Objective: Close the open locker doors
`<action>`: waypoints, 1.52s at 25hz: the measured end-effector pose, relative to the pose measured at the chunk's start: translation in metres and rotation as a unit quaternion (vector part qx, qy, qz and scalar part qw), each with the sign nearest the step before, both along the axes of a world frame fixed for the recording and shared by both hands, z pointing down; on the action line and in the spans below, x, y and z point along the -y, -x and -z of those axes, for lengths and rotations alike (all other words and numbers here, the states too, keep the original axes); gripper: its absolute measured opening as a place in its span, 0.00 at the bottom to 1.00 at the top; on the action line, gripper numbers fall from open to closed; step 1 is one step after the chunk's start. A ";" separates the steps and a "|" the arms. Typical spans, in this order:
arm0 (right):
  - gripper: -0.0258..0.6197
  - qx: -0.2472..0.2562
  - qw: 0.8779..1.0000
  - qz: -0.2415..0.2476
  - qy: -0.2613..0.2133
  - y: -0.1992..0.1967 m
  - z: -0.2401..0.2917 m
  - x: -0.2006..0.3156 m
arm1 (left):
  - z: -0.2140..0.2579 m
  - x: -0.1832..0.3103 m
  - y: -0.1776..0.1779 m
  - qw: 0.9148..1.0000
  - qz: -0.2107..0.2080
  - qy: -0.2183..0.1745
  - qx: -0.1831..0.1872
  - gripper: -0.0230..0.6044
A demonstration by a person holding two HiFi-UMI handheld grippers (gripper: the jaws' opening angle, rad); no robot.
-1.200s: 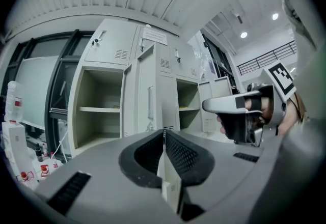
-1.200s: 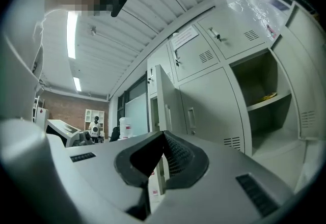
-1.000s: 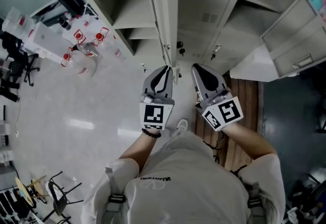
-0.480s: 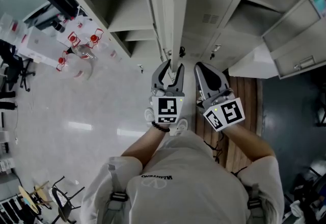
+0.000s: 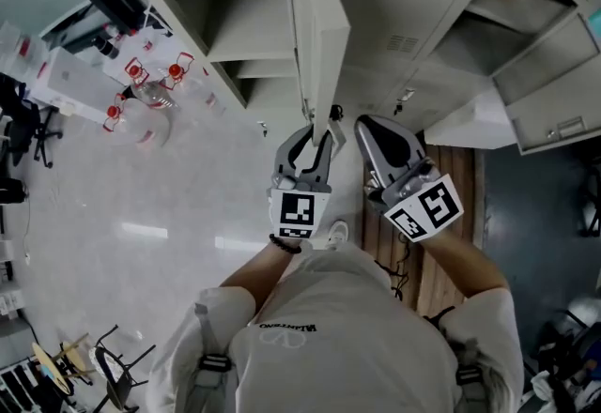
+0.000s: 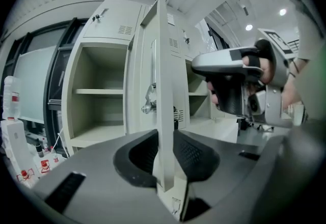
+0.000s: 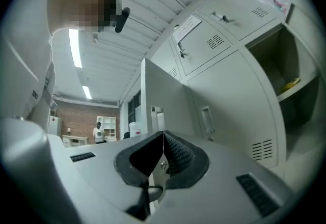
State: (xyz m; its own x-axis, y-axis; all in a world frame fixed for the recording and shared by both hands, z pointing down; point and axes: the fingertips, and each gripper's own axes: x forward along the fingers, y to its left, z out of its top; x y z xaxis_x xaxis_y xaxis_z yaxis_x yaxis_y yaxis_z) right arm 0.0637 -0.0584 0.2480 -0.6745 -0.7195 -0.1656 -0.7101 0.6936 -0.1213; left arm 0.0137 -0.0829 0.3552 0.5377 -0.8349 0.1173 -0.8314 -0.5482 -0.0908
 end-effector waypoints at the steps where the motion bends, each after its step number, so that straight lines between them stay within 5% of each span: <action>1: 0.07 0.000 1.000 0.021 -0.003 0.010 0.003 0.003 | 0.000 -0.001 0.010 1.000 -0.005 -0.001 -0.001 0.18; 7: 0.17 -0.031 0.989 0.143 -0.017 0.093 0.013 0.018 | 0.001 0.005 0.076 1.000 -0.015 -0.008 -0.001 0.18; 12: 0.22 -0.046 0.981 0.189 -0.018 0.155 0.012 0.029 | 0.003 0.015 0.117 0.999 -0.033 -0.012 -0.004 0.18; 22: 0.25 -0.058 0.979 0.193 -0.021 0.225 0.013 0.063 | 0.007 0.051 0.182 0.998 -0.054 -0.018 -0.019 0.18; 30: 0.13 -0.051 0.982 0.179 -0.019 0.255 0.013 0.096 | 0.007 0.085 0.215 0.997 -0.065 -0.020 -0.029 0.19; 38: 0.11 -0.055 0.986 0.155 -0.020 0.279 0.015 0.131 | 0.010 0.112 0.249 0.999 -0.026 -0.039 -0.028 0.20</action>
State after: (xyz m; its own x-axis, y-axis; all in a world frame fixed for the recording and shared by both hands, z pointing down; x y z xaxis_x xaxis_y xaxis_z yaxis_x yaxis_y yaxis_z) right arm -0.2149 -0.1891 0.2335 -0.8763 -0.4707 -0.1023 -0.4710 0.8819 -0.0232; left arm -0.2354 -0.1952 0.3454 0.5846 -0.8110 0.0217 -0.8068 -0.5840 -0.0891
